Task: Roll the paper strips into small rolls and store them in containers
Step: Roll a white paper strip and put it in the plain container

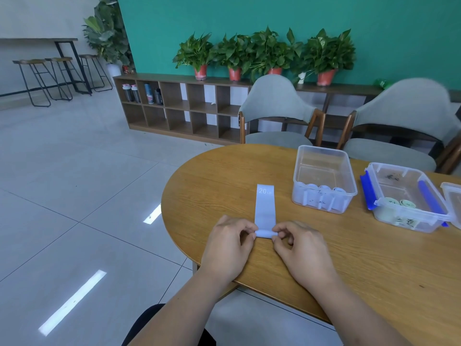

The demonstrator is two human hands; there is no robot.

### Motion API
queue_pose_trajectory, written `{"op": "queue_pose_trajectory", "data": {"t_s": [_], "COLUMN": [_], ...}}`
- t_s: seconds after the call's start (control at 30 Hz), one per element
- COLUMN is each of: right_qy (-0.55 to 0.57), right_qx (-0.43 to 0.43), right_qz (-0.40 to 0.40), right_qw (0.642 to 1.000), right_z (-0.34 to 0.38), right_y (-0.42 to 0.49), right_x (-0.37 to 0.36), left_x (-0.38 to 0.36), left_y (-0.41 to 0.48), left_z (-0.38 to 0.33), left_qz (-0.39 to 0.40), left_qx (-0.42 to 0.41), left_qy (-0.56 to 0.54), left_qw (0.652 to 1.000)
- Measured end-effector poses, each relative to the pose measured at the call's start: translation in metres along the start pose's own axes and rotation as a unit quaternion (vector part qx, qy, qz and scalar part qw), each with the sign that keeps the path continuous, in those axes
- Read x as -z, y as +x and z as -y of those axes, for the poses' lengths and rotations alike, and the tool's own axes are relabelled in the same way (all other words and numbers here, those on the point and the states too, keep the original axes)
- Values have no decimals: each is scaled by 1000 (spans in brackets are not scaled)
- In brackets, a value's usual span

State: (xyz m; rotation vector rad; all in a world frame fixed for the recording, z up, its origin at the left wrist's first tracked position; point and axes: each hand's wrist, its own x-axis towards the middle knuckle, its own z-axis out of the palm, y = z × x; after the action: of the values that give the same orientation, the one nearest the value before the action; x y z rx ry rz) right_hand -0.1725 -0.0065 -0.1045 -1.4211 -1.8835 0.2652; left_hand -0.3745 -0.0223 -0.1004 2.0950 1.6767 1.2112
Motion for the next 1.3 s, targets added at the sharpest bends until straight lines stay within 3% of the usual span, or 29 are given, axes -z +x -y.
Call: {"op": "queue_pose_trajectory", "data": {"t_s": [1.3], "right_qy": [13], "right_qx": [-26], "right_qz": [-21], "right_qw": [999], "right_z": [1], "right_y": [0], "right_x": [1], "left_x": [2], "left_y": [0], "left_z": [-1], "left_qz": [22], "left_qx": [-13], "left_qy": [20], "left_qw": [999]}}
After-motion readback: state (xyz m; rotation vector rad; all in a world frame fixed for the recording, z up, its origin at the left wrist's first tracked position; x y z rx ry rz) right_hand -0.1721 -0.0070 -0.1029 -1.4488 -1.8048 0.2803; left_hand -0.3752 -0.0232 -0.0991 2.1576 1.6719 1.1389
